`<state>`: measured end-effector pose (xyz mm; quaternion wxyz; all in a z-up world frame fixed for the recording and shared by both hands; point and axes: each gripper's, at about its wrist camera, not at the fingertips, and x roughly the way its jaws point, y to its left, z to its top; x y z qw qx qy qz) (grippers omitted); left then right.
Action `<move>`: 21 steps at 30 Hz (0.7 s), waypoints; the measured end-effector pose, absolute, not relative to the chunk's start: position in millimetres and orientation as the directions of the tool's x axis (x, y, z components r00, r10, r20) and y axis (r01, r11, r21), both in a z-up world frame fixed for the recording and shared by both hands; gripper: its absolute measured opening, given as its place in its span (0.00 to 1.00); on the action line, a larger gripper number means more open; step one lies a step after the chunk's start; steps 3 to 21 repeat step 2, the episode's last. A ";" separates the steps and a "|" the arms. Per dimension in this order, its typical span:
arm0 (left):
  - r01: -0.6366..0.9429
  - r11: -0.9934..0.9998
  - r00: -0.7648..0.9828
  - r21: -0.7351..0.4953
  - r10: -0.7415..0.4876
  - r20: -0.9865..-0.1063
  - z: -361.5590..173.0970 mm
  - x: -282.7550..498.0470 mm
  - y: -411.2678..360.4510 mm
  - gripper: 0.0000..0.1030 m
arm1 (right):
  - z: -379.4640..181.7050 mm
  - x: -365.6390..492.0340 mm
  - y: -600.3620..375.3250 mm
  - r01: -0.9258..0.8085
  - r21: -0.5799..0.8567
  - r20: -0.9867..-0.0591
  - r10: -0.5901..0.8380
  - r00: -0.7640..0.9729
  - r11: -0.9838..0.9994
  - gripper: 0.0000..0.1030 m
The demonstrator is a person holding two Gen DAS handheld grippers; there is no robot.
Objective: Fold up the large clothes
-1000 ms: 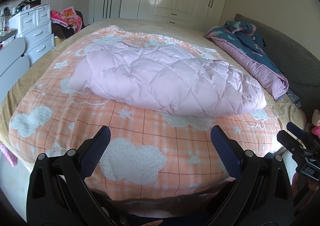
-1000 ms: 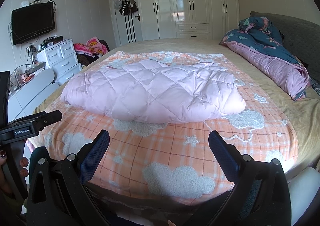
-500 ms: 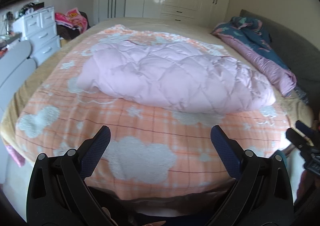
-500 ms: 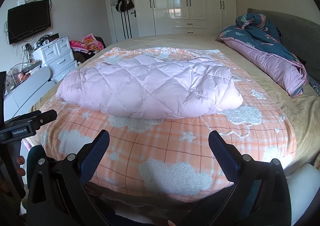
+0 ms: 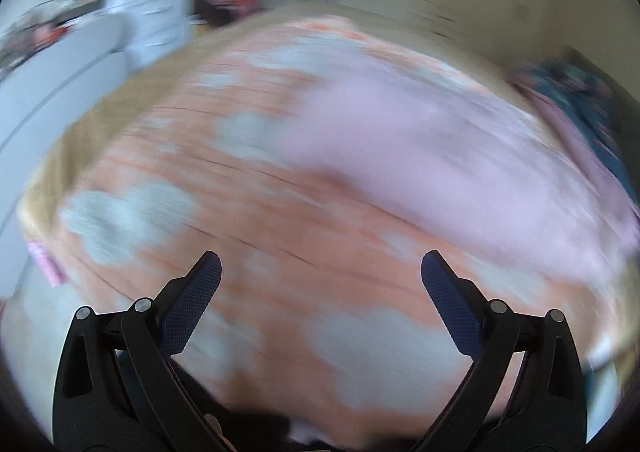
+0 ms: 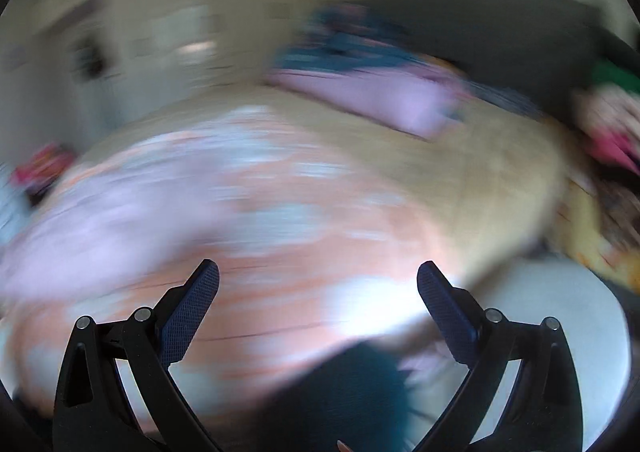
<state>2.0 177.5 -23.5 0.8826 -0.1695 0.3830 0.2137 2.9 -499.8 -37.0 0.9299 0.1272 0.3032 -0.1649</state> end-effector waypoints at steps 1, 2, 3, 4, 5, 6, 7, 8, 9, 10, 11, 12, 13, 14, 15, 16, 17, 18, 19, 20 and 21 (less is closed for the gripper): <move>-0.535 0.836 0.603 -0.126 0.273 -0.749 -25.0 5.0 192.6 0.91 | -49.1 1.4 -531.9 0.481 0.117 -0.631 -0.309 0.711 0.869 0.96; -0.596 0.796 0.574 -0.107 0.329 -0.750 -27.8 9.6 222.7 0.91 | -65.9 -2.5 -574.8 0.599 0.083 -0.662 -0.405 0.631 0.797 0.96; -0.596 0.796 0.574 -0.107 0.329 -0.750 -27.8 9.6 222.7 0.91 | -65.9 -2.5 -574.8 0.599 0.083 -0.662 -0.405 0.631 0.797 0.96; -0.596 0.796 0.574 -0.107 0.329 -0.750 -27.8 9.6 222.7 0.91 | -65.9 -2.5 -574.8 0.599 0.083 -0.662 -0.405 0.631 0.797 0.96; -0.596 0.796 0.574 -0.107 0.329 -0.750 -27.8 9.6 222.7 0.91 | -65.9 -2.5 -574.8 0.599 0.083 -0.662 -0.405 0.631 0.797 0.96; -0.596 0.796 0.574 -0.107 0.329 -0.750 -27.8 9.6 222.7 0.91 | -65.9 -2.5 -574.8 0.599 0.083 -0.662 -0.405 0.631 0.797 0.96; -0.596 0.796 0.574 -0.107 0.329 -0.750 -27.8 9.6 222.7 0.91 | -65.9 -2.5 -574.8 0.599 0.083 -0.662 -0.405 0.631 0.797 0.96; -0.596 0.796 0.574 -0.107 0.329 -0.750 -27.8 9.6 222.7 0.91 | -65.9 -2.5 -574.8 0.599 0.083 -0.662 -0.405 0.631 0.797 0.96; -0.596 0.796 0.574 -0.107 0.329 -0.750 -27.8 9.6 222.7 0.91 | -65.9 -2.5 -574.8 0.599 0.083 -0.662 -0.405 0.631 0.797 0.96; -0.596 0.796 0.574 -0.107 0.329 -0.750 -27.8 9.6 222.7 0.91 | -65.9 -2.5 -574.8 0.599 0.083 -0.662 -0.405 0.631 0.797 0.96; -0.596 0.796 0.574 -0.107 0.329 -0.750 -27.8 9.6 222.7 0.91 | -65.9 -2.5 -574.8 0.599 0.083 -0.662 -0.405 0.631 0.797 0.96; -0.596 0.796 0.574 -0.107 0.329 -0.750 -27.8 9.6 222.7 0.91 | -65.9 -2.5 -574.8 0.599 0.083 -0.662 -0.405 0.631 0.797 0.96; -0.596 0.796 0.574 -0.107 0.329 -0.750 -27.8 9.6 222.7 0.91 | -65.9 -2.5 -574.8 0.599 0.083 -0.662 -0.405 0.631 0.797 0.96; -0.596 0.796 0.574 -0.107 0.329 -0.750 -27.8 9.6 222.7 0.91 | -65.9 -2.5 -574.8 0.599 0.083 -0.662 -0.405 0.631 0.797 0.96; -0.596 0.796 0.574 -0.107 0.329 -0.750 -27.8 9.6 222.7 0.91 | -65.9 -2.5 -574.8 0.599 0.083 -0.662 -0.405 0.631 0.797 0.96; -0.596 0.796 0.574 -0.107 0.329 -0.750 -27.8 9.6 222.7 0.91 | -65.9 -2.5 -574.8 0.599 0.083 -0.662 -0.405 0.631 0.797 0.96; -0.596 0.796 0.574 -0.107 0.329 -0.750 -27.8 9.6 222.7 0.91 | -65.9 -2.5 -574.8 0.599 0.083 -0.662 -0.405 0.631 0.797 0.96; -0.596 0.796 0.574 -0.107 0.329 -0.750 -27.8 9.6 222.7 0.91 | -65.9 -2.5 -574.8 0.599 0.083 -0.662 -0.405 0.631 0.797 0.96; -0.596 0.796 0.574 -0.107 0.329 -0.750 -27.8 9.6 222.7 0.91 | -65.9 -2.5 -574.8 0.599 0.083 -0.662 -0.405 0.631 0.797 0.96; -0.596 0.796 0.574 -0.107 0.329 -0.750 -27.8 9.6 222.7 0.91 | -65.9 -2.5 -574.8 0.599 0.083 -0.662 -0.405 0.631 0.797 0.96; -0.596 0.796 0.574 -0.107 0.329 -0.750 -27.8 9.6 222.7 0.91 | -65.9 -2.5 -574.8 0.599 0.083 -0.662 -0.405 0.631 0.797 0.96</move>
